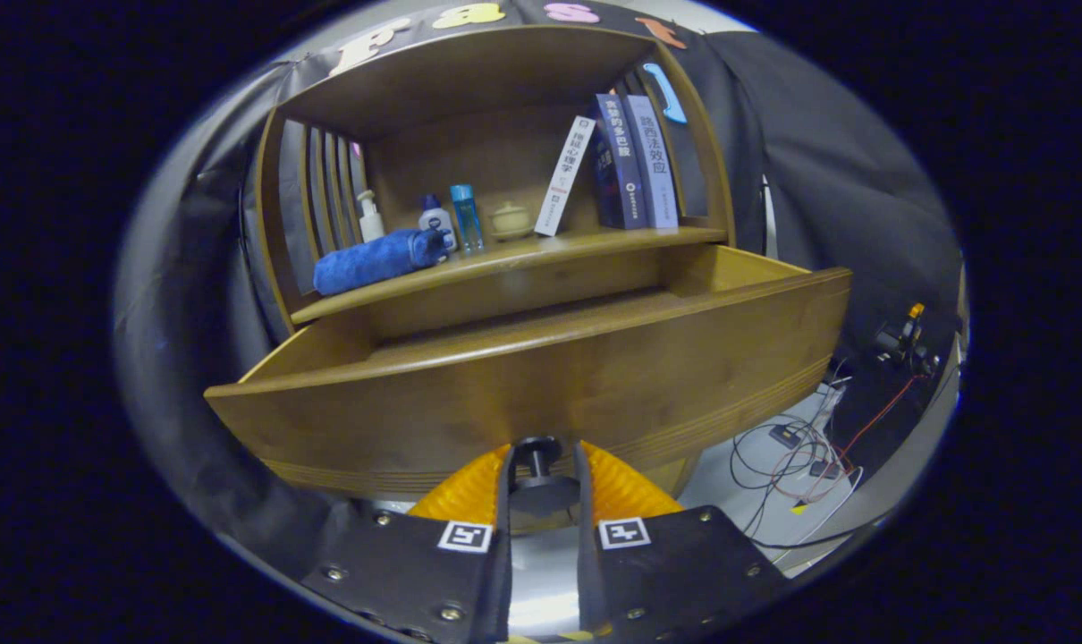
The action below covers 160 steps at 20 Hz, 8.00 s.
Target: Pull open the drawer, take out the items inside it, and place them on the countertop above the cabinet.
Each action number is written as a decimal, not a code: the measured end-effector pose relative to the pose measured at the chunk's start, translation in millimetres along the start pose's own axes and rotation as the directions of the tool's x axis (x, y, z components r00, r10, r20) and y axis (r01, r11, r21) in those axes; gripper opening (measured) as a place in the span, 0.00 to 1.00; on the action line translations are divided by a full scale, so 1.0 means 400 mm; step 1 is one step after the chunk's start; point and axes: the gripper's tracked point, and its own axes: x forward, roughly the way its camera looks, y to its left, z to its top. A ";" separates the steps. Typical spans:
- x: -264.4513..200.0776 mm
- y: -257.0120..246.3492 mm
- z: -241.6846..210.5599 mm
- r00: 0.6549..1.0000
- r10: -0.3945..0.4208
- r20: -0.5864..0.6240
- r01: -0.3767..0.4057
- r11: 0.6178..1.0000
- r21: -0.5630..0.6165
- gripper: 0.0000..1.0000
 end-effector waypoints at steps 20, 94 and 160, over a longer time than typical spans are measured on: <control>-0.060 -0.003 0.111 0.974 0.058 0.220 -0.091 0.986 0.139 0.45; 0.175 0.001 0.206 0.833 -0.363 -0.417 0.331 0.932 -0.150 0.38; -0.132 0.079 0.300 0.944 0.015 0.328 0.005 0.998 -0.060 0.98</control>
